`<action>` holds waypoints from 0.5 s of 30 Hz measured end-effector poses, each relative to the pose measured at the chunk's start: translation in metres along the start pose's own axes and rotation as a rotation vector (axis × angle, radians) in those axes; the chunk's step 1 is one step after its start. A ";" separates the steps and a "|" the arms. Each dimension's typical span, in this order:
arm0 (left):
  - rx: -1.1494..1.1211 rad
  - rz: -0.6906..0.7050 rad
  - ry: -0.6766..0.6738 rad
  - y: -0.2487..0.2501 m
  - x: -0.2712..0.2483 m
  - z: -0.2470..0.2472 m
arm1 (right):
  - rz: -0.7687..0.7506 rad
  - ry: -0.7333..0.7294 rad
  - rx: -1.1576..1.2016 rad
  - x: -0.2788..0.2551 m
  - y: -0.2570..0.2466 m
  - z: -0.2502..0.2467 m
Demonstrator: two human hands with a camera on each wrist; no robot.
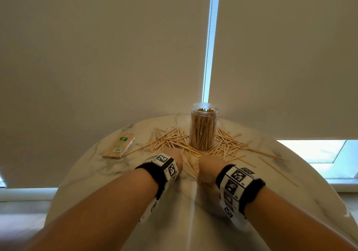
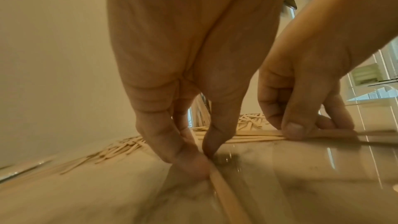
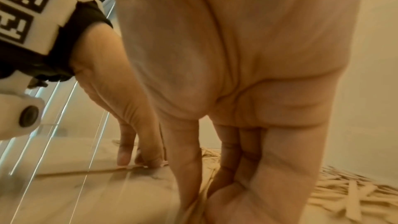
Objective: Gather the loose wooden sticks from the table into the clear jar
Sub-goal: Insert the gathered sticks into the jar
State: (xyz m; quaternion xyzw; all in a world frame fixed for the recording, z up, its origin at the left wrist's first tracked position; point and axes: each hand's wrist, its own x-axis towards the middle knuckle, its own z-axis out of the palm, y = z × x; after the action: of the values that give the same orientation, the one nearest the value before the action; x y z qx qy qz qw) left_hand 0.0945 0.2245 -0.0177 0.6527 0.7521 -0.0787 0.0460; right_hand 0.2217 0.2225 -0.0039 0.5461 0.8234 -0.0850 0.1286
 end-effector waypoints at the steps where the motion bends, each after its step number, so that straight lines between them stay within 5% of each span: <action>1: 0.021 -0.003 -0.045 -0.001 0.000 0.001 | 0.000 -0.006 -0.002 -0.001 0.002 0.000; 6: 0.189 -0.060 -0.209 -0.011 0.021 0.033 | -0.005 0.008 0.004 -0.010 0.006 0.004; 15: -0.093 -0.052 -0.044 -0.017 -0.034 0.024 | 0.040 0.011 -0.081 -0.043 0.013 0.018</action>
State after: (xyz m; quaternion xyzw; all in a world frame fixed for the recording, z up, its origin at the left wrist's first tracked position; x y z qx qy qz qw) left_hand 0.0821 0.1849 -0.0345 0.6283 0.7704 -0.0589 0.0908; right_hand 0.2515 0.1849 -0.0079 0.5574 0.8157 -0.0458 0.1477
